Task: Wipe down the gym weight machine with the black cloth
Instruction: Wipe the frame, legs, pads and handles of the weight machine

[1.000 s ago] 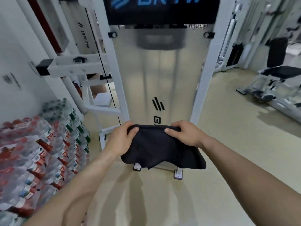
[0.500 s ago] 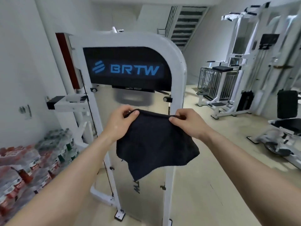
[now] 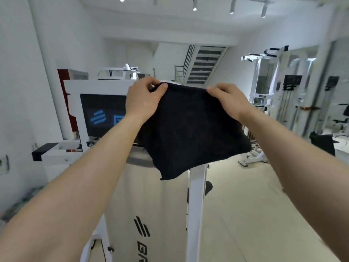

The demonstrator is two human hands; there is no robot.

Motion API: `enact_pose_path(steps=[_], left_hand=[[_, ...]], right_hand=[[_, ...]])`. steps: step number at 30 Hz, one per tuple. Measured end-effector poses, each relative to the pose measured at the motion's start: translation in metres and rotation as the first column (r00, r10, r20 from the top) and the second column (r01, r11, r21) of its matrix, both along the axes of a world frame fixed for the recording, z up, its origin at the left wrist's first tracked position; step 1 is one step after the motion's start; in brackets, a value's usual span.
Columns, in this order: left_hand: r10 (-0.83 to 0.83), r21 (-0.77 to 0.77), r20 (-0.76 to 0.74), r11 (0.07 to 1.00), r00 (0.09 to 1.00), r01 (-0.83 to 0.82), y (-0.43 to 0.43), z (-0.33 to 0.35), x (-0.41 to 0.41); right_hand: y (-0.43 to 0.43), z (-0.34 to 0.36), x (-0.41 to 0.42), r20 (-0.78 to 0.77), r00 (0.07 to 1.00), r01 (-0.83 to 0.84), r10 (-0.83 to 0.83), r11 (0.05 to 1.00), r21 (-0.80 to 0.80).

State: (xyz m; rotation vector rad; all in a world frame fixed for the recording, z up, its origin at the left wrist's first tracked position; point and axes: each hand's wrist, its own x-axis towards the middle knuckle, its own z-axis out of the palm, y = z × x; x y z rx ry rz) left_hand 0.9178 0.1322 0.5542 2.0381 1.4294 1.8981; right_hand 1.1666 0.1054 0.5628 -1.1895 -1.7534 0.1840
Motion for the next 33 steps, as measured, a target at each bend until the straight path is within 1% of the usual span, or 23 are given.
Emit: enact_pose_path(steps=[2,4,5,6,8,9,10,11,12,13,14,15,17,18,19,21,22,24,25,27,29,31,33], left_hand=[[0.127,0.032,0.01,0.991,0.992,-0.127,0.012,0.019,0.003],[0.238,0.053,-0.018,0.97,0.971,-0.237,0.024,0.031,0.006],[0.291,0.063,-0.046,0.956,0.956,-0.288,0.031,0.033,0.007],[0.327,0.062,-0.073,0.944,0.942,-0.323,0.038,0.034,0.007],[0.343,0.03,-0.027,0.939,0.939,-0.342,0.052,0.032,0.006],[0.377,0.029,0.017,0.925,0.926,-0.378,0.058,0.031,0.007],[0.444,0.073,0.04,0.892,0.895,-0.446,0.062,0.029,0.01],[0.509,0.154,0.048,0.846,0.859,-0.51,0.063,0.028,0.015],[0.527,0.242,0.039,0.819,0.849,-0.52,0.063,0.026,0.021],[0.485,0.304,0.025,0.829,0.874,-0.469,0.063,0.024,0.028],[0.4,0.317,0.03,0.865,0.916,-0.388,0.06,0.022,0.037],[0.318,0.298,0.066,0.898,0.946,-0.323,0.058,0.017,0.045],[0.26,0.306,0.161,0.904,0.952,-0.299,0.055,0.0,0.059],[0.249,0.325,0.169,0.9,0.954,-0.292,0.054,-0.011,0.066],[0.237,0.338,0.152,0.9,0.96,-0.275,0.054,-0.022,0.072],[0.241,0.315,0.089,0.914,0.966,-0.257,0.059,-0.032,0.081],[0.268,0.279,0.074,0.919,0.96,-0.278,0.063,-0.029,0.081],[0.342,0.19,0.072,0.918,0.937,-0.349,0.07,-0.011,0.076],[0.378,0.152,0.071,0.911,0.923,-0.384,0.072,-0.004,0.072],[0.411,0.13,0.07,0.899,0.909,-0.417,0.075,0.0,0.071],[0.389,0.144,0.117,0.904,0.914,-0.404,0.073,-0.011,0.08],[0.36,0.176,0.16,0.906,0.919,-0.386,0.067,-0.032,0.1],[0.348,0.202,0.152,0.905,0.925,-0.374,0.06,-0.052,0.119]], right_hand=[[0.023,0.022,-0.003,-0.014,0.999,0.033,-0.032,0.998,0.057],[0.047,0.037,-0.009,-0.013,0.997,0.074,-0.073,0.991,0.111],[0.059,0.04,-0.014,0.02,0.996,0.088,-0.091,0.989,0.12],[0.072,0.039,-0.02,0.089,0.989,0.104,-0.115,0.987,0.119],[0.093,0.028,-0.035,0.255,0.949,0.158,-0.187,0.979,0.129],[0.098,0.02,-0.041,0.266,0.934,0.199,-0.239,0.965,0.169],[0.101,0.013,-0.046,0.207,0.933,0.244,-0.296,0.939,0.241],[0.102,0.008,-0.048,0.103,0.939,0.279,-0.329,0.901,0.334],[0.102,0.005,-0.049,0.006,0.951,0.28,-0.31,0.867,0.411],[0.102,0.003,-0.049,-0.058,0.97,0.236,-0.235,0.862,0.45],[0.103,0.0,-0.048,-0.089,0.989,0.145,-0.117,0.883,0.448],[0.103,-0.003,-0.046,-0.108,0.994,0.038,0.009,0.905,0.424],[0.102,-0.015,-0.041,-0.112,0.98,-0.114,0.167,0.921,0.372],[0.1,-0.024,-0.037,-0.093,0.969,-0.183,0.228,0.919,0.348],[0.099,-0.033,-0.034,-0.063,0.954,-0.261,0.294,0.913,0.313],[0.1,-0.037,-0.03,0.008,0.912,-0.404,0.411,0.892,0.205],[0.104,-0.03,-0.031,0.054,0.895,-0.446,0.443,0.883,0.148],[0.113,-0.009,-0.036,0.164,0.874,-0.47,0.457,0.881,0.054],[0.117,0.0,-0.039,0.217,0.868,-0.463,0.447,0.886,0.026],[0.122,0.006,-0.041,0.271,0.856,-0.461,0.441,0.887,0.013],[0.12,-0.003,-0.035,0.27,0.853,-0.475,0.447,0.879,0.048],[0.117,-0.025,-0.024,0.253,0.863,-0.483,0.438,0.863,0.152],[0.116,-0.051,-0.014,0.247,0.877,-0.47,0.411,0.841,0.268]])
